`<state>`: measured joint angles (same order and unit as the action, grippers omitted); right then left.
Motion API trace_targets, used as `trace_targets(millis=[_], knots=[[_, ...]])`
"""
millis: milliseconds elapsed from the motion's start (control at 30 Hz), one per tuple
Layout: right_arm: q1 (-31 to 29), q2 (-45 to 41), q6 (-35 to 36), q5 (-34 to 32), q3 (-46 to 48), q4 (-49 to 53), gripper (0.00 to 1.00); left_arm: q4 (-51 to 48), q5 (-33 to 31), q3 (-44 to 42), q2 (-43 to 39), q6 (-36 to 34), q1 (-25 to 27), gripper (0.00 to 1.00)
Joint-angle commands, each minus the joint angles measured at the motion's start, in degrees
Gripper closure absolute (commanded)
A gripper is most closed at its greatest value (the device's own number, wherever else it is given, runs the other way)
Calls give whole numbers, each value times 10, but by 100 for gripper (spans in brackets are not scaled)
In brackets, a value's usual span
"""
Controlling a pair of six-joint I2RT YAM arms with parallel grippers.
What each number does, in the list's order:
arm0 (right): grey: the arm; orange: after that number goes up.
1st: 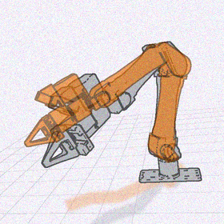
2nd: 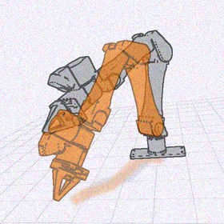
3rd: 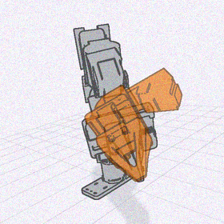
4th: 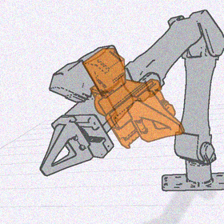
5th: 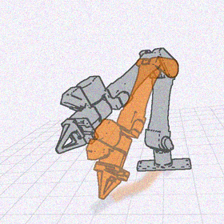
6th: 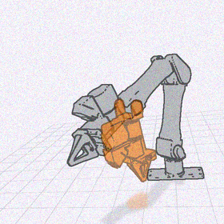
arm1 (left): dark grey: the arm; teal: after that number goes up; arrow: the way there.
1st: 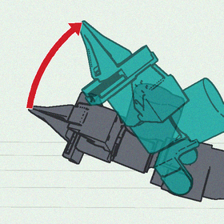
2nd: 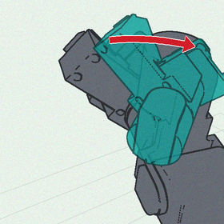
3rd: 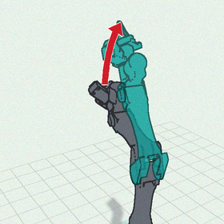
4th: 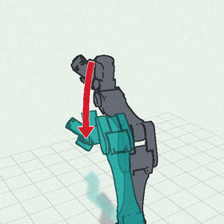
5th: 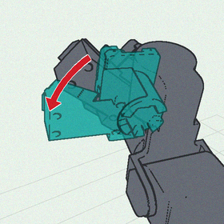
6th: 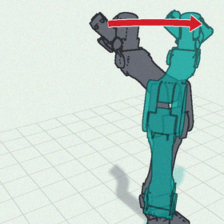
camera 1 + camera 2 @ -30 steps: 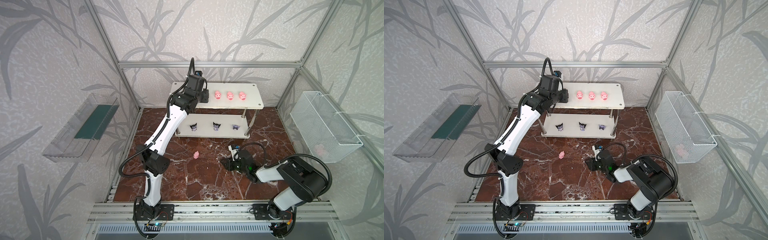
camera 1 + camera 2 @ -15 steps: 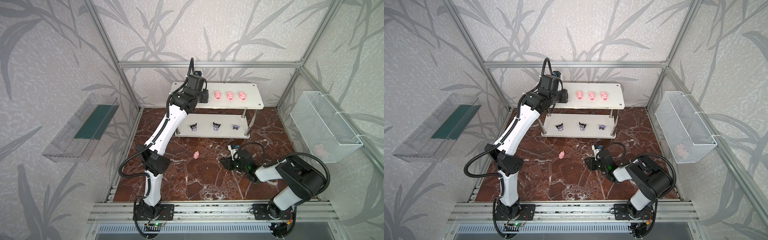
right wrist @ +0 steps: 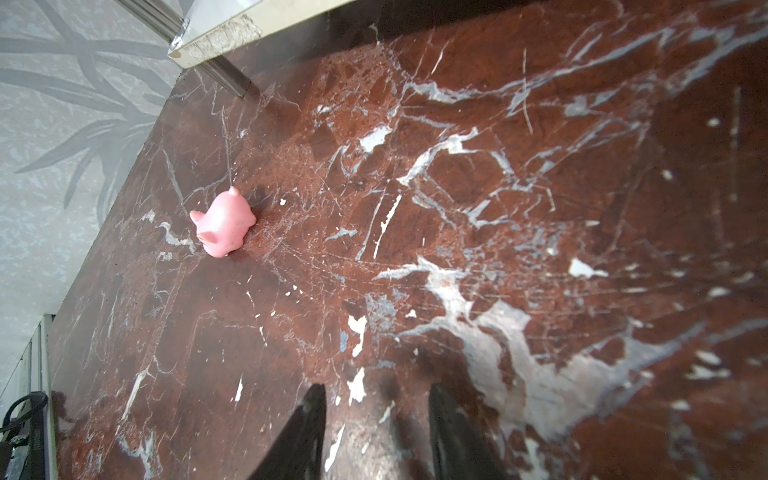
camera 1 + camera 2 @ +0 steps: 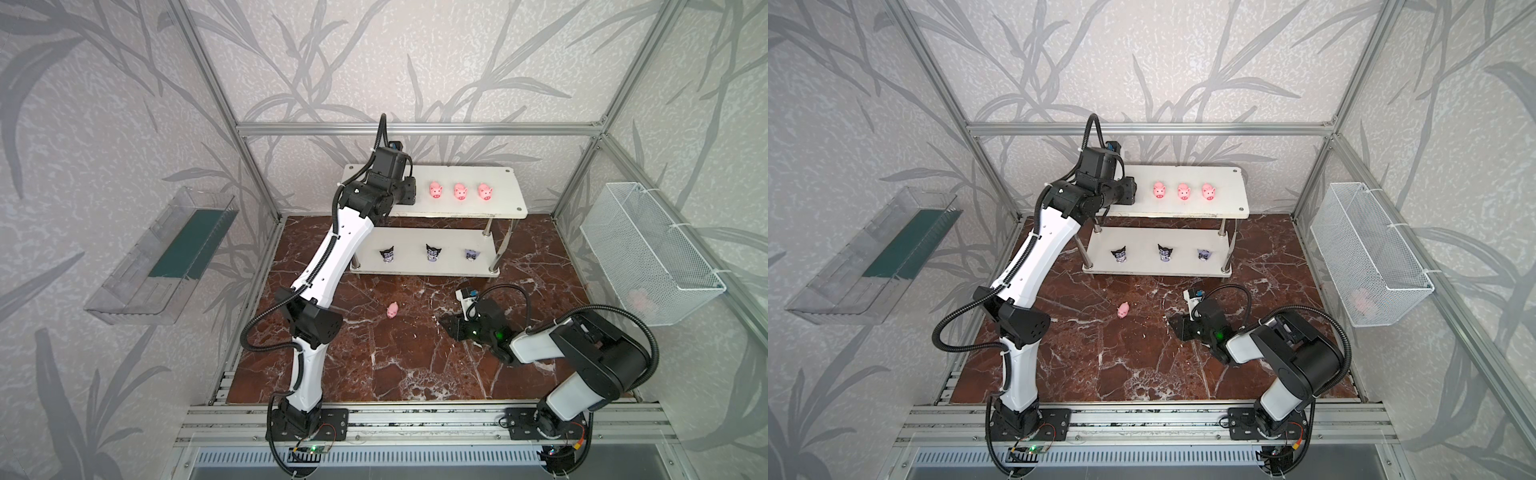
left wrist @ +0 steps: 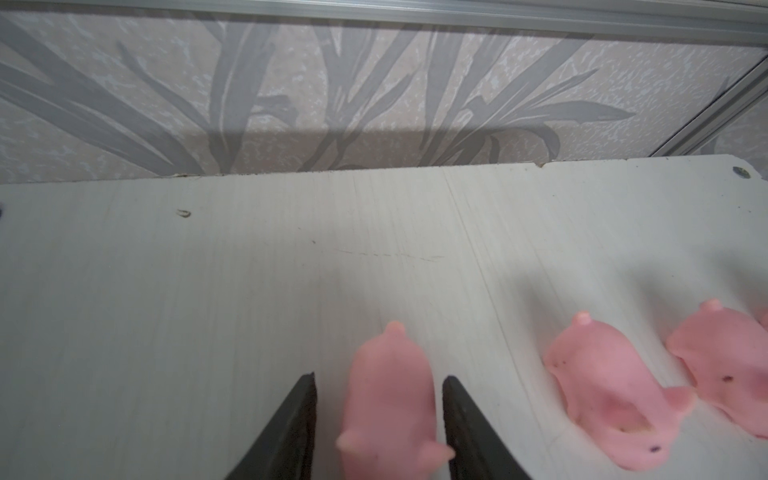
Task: Place and organize the plastic toys onto the shelf
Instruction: 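Lower the pig onto the top shelf and open the left gripper, then move the left gripper down and close it on the last floor pig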
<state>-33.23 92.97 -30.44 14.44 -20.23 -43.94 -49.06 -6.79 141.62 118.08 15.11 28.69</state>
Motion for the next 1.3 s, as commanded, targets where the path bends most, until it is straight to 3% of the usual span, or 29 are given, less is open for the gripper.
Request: trace_targets(millis=[0,333,467,600,767,967,1133,1267], knots=[[4,18,-6,2,1,25,58,-2,8,17,-7,-3,-3,49],[6,20,-7,2,1,23,58,43,21,14,-62,-29,-12,44],[6,24,-7,3,3,19,58,68,25,-59,-130,-30,-11,44],[8,35,-10,7,0,-5,58,138,29,-216,-244,-20,-8,43],[10,62,-17,21,0,-34,58,250,12,-489,-439,-15,2,43],[12,84,-24,36,-4,-52,58,277,6,-745,-615,-22,36,42],[12,101,-31,52,4,-104,58,328,20,-934,-715,-5,70,40],[12,111,-37,60,5,-122,58,420,4,-1061,-721,18,93,39]])
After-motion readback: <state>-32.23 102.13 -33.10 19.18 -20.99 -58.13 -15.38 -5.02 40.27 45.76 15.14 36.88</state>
